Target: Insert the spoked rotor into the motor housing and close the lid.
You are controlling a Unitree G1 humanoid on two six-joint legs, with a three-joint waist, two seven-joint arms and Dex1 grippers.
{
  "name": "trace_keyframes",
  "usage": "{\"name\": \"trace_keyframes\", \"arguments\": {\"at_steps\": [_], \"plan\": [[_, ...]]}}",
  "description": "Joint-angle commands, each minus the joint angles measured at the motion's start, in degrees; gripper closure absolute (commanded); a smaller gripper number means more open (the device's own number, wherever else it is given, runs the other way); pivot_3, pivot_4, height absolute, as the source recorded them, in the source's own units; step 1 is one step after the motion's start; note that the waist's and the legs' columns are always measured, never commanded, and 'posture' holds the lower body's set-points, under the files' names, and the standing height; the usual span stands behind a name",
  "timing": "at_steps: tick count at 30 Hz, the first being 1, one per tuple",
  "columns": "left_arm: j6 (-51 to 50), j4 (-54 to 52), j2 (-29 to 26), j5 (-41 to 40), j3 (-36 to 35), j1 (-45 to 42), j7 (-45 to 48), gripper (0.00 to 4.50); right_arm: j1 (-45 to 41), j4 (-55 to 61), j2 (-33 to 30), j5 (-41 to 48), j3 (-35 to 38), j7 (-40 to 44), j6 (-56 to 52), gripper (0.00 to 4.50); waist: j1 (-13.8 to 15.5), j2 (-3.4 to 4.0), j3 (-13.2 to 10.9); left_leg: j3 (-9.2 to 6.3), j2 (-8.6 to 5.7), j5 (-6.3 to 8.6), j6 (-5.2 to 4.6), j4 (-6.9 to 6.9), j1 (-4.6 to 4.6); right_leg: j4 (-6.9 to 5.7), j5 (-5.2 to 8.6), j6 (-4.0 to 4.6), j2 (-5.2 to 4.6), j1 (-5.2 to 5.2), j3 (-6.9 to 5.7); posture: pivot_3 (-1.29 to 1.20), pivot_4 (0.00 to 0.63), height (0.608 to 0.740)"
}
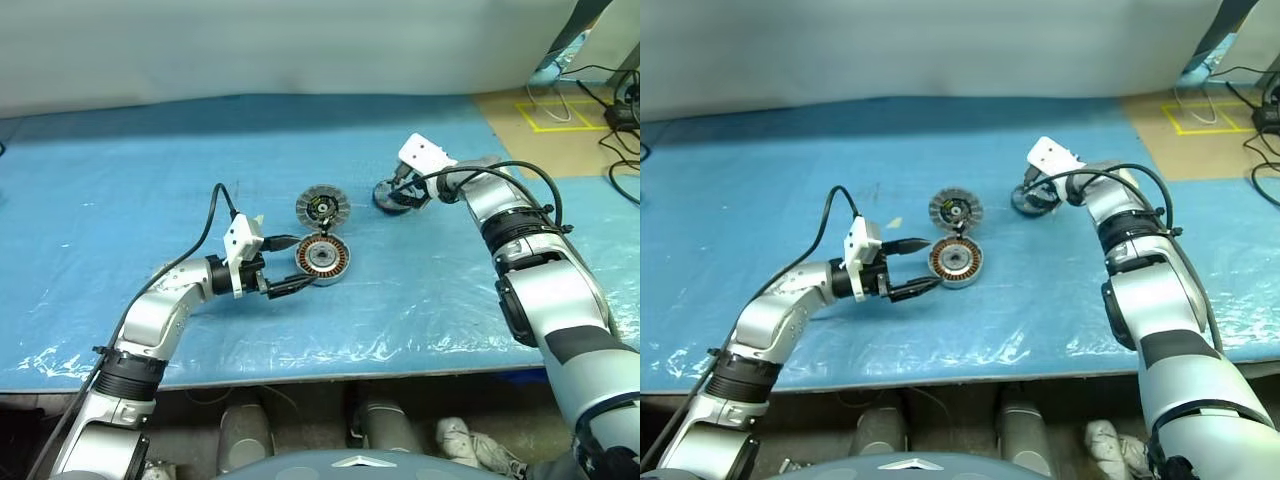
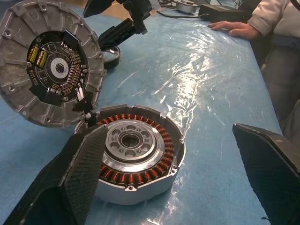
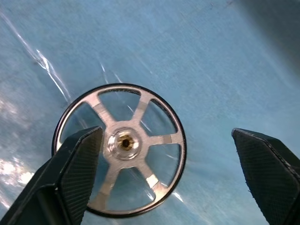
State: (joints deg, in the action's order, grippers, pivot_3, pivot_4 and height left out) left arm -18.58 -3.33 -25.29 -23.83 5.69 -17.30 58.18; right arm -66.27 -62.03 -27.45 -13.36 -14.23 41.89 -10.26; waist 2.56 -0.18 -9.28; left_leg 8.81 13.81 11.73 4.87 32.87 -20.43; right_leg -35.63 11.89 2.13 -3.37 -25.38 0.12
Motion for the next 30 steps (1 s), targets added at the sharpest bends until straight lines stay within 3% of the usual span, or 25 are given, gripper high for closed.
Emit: {"name": "trace_keyframes", "arguments": {"at_steps": [1, 10, 17, 30], "plan": [[0.0, -2.9, -0.7, -0.1, -0.1, 0.5, -0.4, 0.0, -3.2, -0.3, -0.3, 0.9, 1.9, 0.3, 0.6, 0.02, 0.0, 0.04, 0.0, 0.0, 0.02, 0.0, 0.0, 0.02, 0.0, -0.01, 0.0, 0.0, 0.0, 0.0, -0.01, 0.0, 0.15, 0.74], [-0.9, -4.7, -0.5, 0.1, 1.0, 1.1, -2.0, 0.0, -2.9, 3.1, -0.2, 1.9, 3.5, 3.3, 3.3, 0.02, 0.0, 0.12, -0.1, -0.01, 0.04, 0.0, 0.0, 0.11, -0.08, -0.03, 0.01, 0.02, 0.01, -0.02, 0.0, 0.0, 0.15, 0.74], [-2.4, -4.2, -1.0, -0.6, 0.6, -0.7, -1.5, 0.0, 2.2, 13.1, -7.1, -4.5, -5.3, 15.4, 18.6, 0.02, 0.3, 0.18, -0.1, -0.05, 0.06, -0.12, -0.2, 0.21, -0.36, -0.03, 0.01, 0.01, 0.0, -0.08, -0.06, 0.0, 0.15, 0.74], [-3.1, -3.9, -0.7, -0.4, 1.1, -2.0, -1.2, 0.0, -7.6, -7.5, -2.7, -15.0, -11.8, 6.6, 25.7, 0.02, -0.3, 0.2, -0.1, -0.05, 0.05, -0.15, -0.27, 0.29, -0.63, -0.13, 0.01, 0.03, 0.01, -0.4, -0.01, 0.0, 0.15, 0.74]]}}
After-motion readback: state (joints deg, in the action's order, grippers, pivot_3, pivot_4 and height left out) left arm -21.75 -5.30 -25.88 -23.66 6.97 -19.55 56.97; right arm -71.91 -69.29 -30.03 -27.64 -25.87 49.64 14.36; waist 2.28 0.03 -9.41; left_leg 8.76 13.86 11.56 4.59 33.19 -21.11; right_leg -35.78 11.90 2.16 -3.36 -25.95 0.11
